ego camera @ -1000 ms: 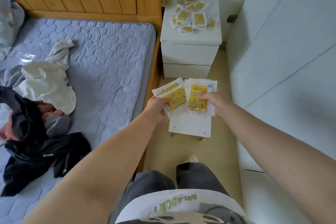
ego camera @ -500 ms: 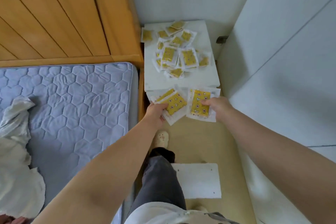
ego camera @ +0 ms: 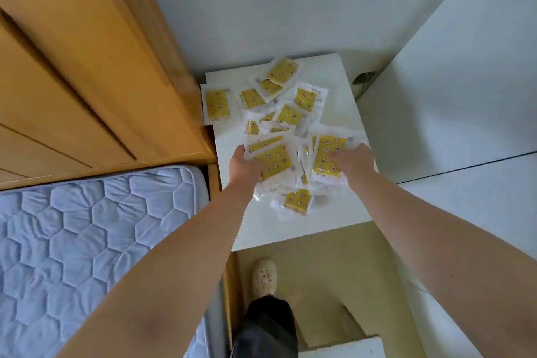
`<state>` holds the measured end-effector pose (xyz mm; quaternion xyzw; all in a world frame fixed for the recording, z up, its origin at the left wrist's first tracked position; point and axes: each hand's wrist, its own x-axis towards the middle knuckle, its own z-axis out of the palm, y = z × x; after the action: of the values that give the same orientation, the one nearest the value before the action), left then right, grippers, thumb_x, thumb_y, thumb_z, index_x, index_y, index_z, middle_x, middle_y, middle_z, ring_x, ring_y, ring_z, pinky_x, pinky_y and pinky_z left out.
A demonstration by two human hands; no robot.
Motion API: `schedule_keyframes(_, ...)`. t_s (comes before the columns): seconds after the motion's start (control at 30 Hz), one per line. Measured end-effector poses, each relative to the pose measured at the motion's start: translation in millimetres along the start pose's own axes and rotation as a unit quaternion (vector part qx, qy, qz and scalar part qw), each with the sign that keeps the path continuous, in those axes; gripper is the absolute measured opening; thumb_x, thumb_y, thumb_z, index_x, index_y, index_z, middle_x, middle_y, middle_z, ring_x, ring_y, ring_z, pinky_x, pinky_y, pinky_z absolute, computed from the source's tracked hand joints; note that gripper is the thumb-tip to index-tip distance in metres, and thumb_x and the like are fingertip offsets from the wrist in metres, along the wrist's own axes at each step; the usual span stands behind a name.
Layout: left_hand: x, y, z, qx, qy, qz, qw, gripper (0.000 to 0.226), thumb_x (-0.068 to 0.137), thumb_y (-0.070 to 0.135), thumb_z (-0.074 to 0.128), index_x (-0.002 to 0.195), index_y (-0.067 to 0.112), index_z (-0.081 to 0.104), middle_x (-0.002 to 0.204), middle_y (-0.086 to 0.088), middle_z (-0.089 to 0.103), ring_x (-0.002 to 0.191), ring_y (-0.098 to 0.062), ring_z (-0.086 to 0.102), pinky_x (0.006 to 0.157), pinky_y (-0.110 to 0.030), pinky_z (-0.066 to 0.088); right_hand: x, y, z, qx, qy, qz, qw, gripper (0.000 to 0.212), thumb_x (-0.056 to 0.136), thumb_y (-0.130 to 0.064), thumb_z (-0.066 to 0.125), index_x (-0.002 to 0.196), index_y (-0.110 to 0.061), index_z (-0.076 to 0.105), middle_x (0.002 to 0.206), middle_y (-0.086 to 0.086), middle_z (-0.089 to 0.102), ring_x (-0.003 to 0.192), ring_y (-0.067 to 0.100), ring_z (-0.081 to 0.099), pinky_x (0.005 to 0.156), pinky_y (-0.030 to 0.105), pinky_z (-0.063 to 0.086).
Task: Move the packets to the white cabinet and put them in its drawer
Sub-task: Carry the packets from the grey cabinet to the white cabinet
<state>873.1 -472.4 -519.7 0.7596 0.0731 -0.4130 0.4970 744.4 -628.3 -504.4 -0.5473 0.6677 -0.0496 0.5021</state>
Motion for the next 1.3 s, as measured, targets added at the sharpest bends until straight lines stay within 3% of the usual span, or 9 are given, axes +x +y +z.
schedule_keyframes(0.07,25.6,4.6,12.2,0.059,-0.013,0.083,0.995,0.068,0.087,-0.001,0.058,0.143,0.027,0.031,0.127,-0.002,0.054,0.099,-0.017,0.059,0.074,-0.028,0.055,25.3,-13.1,20.5,-0.033,-0.01,-0.059,0.998,0.053,0.083,-0.01,0.068,0.13,-0.007,0.044,0.112,0.01,0.059,0.076,0.018,0.057,0.064,0.029,0.048)
schedule_keyframes(0.17,57.7,-9.5,28.4,0.35,-0.008,0.198,0.915,0.096,0.087,0.023,0.068,0.152,0.032,-0.001,0.16,-0.005,0.005,0.145,-0.027,0.016,0.114,-0.045,0.025,51.5,-9.8,43.6,-0.236,-0.013,-0.162,0.958,0.055,0.088,-0.016,0.059,0.136,-0.008,0.033,0.119,0.015,0.054,0.103,0.029,0.055,0.081,0.037,0.046)
schedule_keyframes(0.23,71.1,-23.2,33.7,0.473,-0.03,0.202,0.857,0.086,0.091,0.042,0.059,0.152,0.033,-0.001,0.16,-0.005,-0.014,0.148,-0.028,-0.007,0.118,-0.051,0.01,60.1,2.5,50.1,-0.384,-0.008,-0.182,0.905,0.055,0.091,-0.024,0.055,0.137,-0.003,0.033,0.132,0.017,0.044,0.121,0.033,0.042,0.096,0.039,0.037)
schedule_keyframes(0.3,76.0,-28.8,33.4,0.519,-0.05,0.198,0.83,0.078,0.093,0.051,0.049,0.152,0.034,0.0,0.159,-0.006,-0.019,0.146,-0.029,-0.016,0.117,-0.054,0.004,62.8,13.4,52.2,-0.449,-0.019,-0.18,0.875,0.056,0.092,-0.032,0.053,0.135,-0.003,0.034,0.136,0.018,0.039,0.124,0.035,0.037,0.099,0.039,0.034)
schedule_keyframes(0.43,68.7,-21.2,23.8,0.579,-0.058,0.212,0.785,0.076,0.095,0.056,0.042,0.152,0.035,-0.003,0.157,-0.007,-0.026,0.145,-0.032,-0.02,0.115,-0.056,0.001,52.8,16.0,46.6,-0.441,-0.062,-0.176,0.878,0.057,0.092,-0.035,0.053,0.136,-0.004,0.033,0.14,0.016,0.036,0.127,0.035,0.033,0.099,0.041,0.034)
schedule_keyframes(0.6,38.2,-5.9,12.0,0.591,-0.059,0.238,0.768,0.07,0.098,0.051,0.035,0.154,0.029,-0.001,0.158,-0.007,-0.022,0.146,-0.029,-0.018,0.118,-0.052,0.001,23.2,1.8,27.7,-0.411,-0.076,-0.2,0.886,0.068,0.094,-0.034,0.052,0.147,-0.006,0.021,0.151,0.014,0.025,0.139,0.033,0.021,0.111,0.041,0.025)
schedule_keyframes(0.8,-42.5,17.0,2.0,0.597,0.017,0.298,0.745,0.07,0.099,0.047,0.036,0.153,0.025,-0.002,0.159,-0.006,-0.019,0.147,-0.027,-0.015,0.119,-0.05,0.003,-46.2,-11.1,-10.9,-0.381,-0.067,-0.331,0.861,0.057,0.094,-0.026,0.051,0.143,-0.007,0.03,0.146,0.011,0.033,0.135,0.029,0.027,0.107,0.039,0.031)
schedule_keyframes(1.03,-200.5,3.2,-16.6,0.598,0.146,0.353,0.705,0.072,0.099,0.045,0.036,0.153,0.026,-0.007,0.16,-0.006,-0.017,0.147,-0.026,-0.014,0.119,-0.05,0.003,-157.3,15.3,-95.5,-0.397,-0.009,-0.533,0.747,0.055,0.094,-0.026,0.049,0.143,-0.007,0.031,0.155,0.013,0.021,0.144,0.028,0.015,0.117,0.041,0.016)
schedule_keyframes(1.3,-427.4,-62.9,-51.1,0.529,0.299,0.36,0.708,0.071,0.099,0.042,0.039,0.153,0.028,-0.004,0.16,-0.004,-0.015,0.147,-0.026,-0.015,0.117,-0.05,-0.001,-326.0,69.4,-175.8,-0.356,0.02,-0.685,0.635,0.056,0.092,-0.028,0.052,0.14,-0.005,0.035,0.153,0.015,0.024,0.144,0.03,0.016,0.116,0.05,0.014)
